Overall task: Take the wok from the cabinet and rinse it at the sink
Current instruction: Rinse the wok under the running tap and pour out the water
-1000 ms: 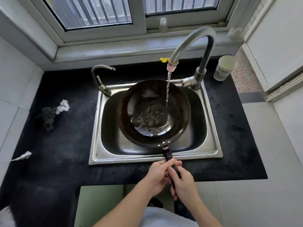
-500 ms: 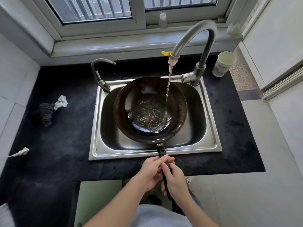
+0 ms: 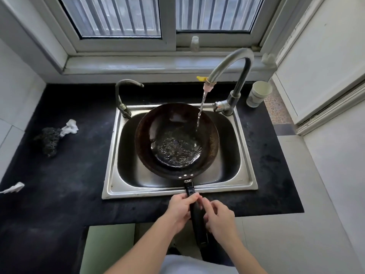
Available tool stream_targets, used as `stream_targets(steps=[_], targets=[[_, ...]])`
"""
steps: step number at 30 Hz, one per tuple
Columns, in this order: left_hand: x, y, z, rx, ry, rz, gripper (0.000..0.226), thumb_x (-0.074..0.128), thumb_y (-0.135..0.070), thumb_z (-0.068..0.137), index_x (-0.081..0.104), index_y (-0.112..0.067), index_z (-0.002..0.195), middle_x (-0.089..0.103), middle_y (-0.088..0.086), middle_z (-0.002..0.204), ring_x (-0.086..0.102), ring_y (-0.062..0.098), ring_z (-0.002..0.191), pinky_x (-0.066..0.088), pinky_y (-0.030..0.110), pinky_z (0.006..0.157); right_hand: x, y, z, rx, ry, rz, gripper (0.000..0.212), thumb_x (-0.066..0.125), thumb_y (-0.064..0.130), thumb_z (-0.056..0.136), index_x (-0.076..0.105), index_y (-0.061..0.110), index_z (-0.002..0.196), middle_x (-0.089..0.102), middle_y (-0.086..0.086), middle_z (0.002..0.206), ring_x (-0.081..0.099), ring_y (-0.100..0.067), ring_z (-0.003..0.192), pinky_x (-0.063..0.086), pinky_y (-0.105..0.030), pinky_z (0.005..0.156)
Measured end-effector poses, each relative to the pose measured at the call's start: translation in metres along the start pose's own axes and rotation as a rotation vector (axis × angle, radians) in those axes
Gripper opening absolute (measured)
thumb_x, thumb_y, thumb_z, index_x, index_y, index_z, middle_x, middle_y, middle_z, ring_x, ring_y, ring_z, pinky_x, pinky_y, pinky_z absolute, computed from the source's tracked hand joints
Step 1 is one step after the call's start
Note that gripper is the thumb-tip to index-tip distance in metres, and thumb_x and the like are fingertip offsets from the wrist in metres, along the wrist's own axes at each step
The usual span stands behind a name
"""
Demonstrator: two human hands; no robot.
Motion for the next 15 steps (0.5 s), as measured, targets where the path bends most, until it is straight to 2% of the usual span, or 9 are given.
stream_targets(steps=[3,6,9,12,15], targets=[[0.003,0.000,-0.001,-0.003,-0.012,-0.050,0.021,0.063,-0.007,0.092,0.065,0.010,0.105,0.070,0.017,0.083,0.069,0.025,0.077,0.061,0.038,0.077,-0.032,0.004,0.020,-0.042,-0.084,-0.066,0.033,0.054,0.055,0.091,0.064,0.027,0.077,0.071,0.003,0.065,0.068,-0.014,0.066,0.058,-0.044,0.072],[0.006,0.003,-0.001,-0.024,-0.030,-0.098,0.014,0.062,-0.006,0.093,0.064,0.006,0.101,0.064,0.012,0.076,0.064,0.020,0.069,0.060,0.039,0.073,-0.061,0.030,0.048,-0.165,-0.114,-0.180,0.019,0.057,0.041,0.095,0.062,0.025,0.085,0.068,0.008,0.077,0.065,-0.016,0.079,0.051,-0.036,0.075],[0.009,0.006,-0.002,-0.035,-0.071,-0.147,0.010,0.060,-0.008,0.094,0.063,0.002,0.096,0.062,0.009,0.074,0.061,0.018,0.067,0.058,0.038,0.071,-0.080,0.059,0.082,-0.274,-0.076,-0.271,0.011,0.059,0.032,0.096,0.061,0.022,0.098,0.066,0.003,0.089,0.061,-0.015,0.084,0.047,-0.029,0.076],[0.014,0.007,-0.003,-0.016,-0.121,-0.199,0.009,0.059,-0.007,0.095,0.062,0.001,0.093,0.060,0.008,0.072,0.059,0.016,0.064,0.057,0.036,0.066,-0.097,0.083,0.114,-0.355,-0.049,-0.323,0.016,0.061,0.026,0.095,0.063,0.017,0.109,0.065,-0.001,0.097,0.061,-0.016,0.086,0.046,-0.027,0.078],[0.019,0.009,-0.005,0.002,-0.173,-0.229,0.012,0.059,-0.010,0.096,0.062,0.000,0.090,0.058,0.007,0.070,0.056,0.016,0.062,0.054,0.033,0.064,-0.114,0.106,0.143,-0.418,-0.041,-0.355,0.018,0.062,0.024,0.093,0.063,0.016,0.109,0.066,0.000,0.095,0.063,-0.020,0.089,0.047,-0.030,0.078]])
Point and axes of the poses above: each hand's wrist, its own z-axis towards the middle knuckle, its own x-axis out of the palm, y = z × x, the point moved 5 cm from there along z, towards the middle knuckle
